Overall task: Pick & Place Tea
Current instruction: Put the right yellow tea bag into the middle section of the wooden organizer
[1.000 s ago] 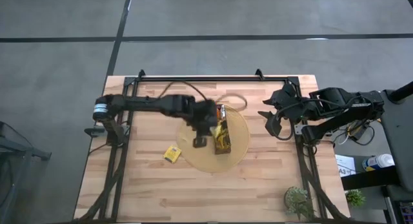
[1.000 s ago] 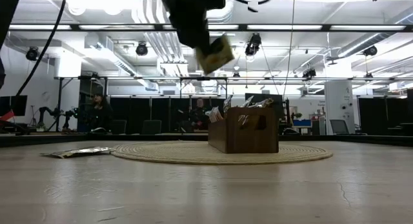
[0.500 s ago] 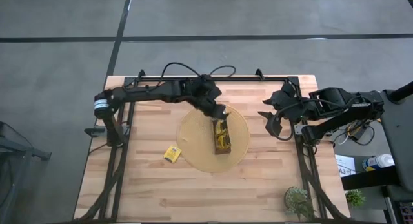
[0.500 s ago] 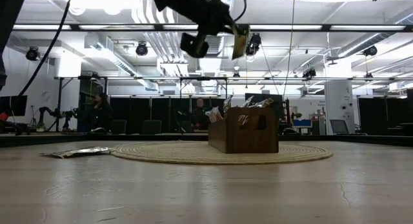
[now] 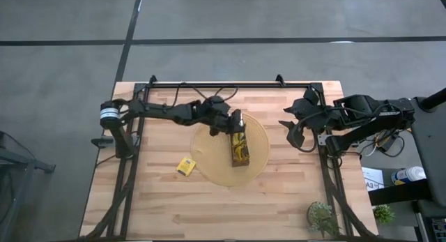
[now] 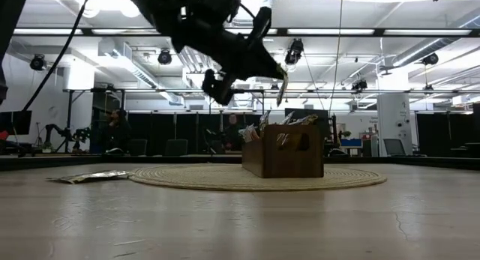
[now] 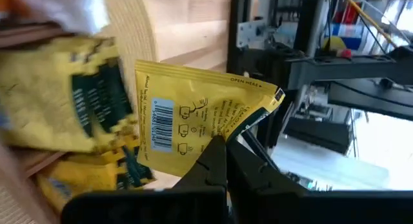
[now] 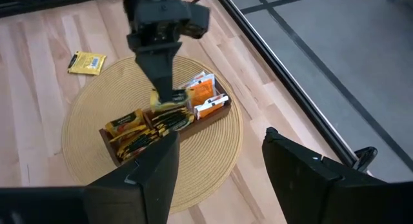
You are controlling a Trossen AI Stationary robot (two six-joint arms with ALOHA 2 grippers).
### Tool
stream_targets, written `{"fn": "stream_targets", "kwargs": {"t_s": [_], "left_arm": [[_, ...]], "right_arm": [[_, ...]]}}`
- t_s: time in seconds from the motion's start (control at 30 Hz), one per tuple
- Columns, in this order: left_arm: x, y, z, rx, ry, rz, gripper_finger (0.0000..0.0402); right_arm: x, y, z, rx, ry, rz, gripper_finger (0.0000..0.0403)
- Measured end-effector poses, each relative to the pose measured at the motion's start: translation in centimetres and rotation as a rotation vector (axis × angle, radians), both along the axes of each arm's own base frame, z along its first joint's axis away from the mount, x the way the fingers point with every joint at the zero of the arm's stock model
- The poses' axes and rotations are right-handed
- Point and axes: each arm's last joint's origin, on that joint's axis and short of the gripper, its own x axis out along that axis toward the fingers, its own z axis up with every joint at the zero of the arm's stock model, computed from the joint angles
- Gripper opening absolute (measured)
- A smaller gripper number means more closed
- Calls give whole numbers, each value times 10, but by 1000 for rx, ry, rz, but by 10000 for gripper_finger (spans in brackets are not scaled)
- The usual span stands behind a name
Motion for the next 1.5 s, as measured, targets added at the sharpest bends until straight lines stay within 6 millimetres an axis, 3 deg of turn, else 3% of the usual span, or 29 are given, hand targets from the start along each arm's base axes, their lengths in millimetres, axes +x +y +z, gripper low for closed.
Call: {"fn": "stream_targets", "kwargs": {"t_s": [0.43, 0.8, 1.17, 1.5], "left_arm": [[-30, -16, -23, -31, 69, 177, 0], [-29, -19, -27, -14, 54, 191, 0], [-19, -25, -48, -10, 87, 175, 0], [-18, -24, -48, 26, 83, 176, 0]], "right_arm": [[1, 0, -5, -25, 14, -15, 219], [3, 0, -9, -25, 17, -18, 219], [5, 0, -7, -21, -12, -14, 219], [5, 0, -7, -25, -10, -9, 219]]}}
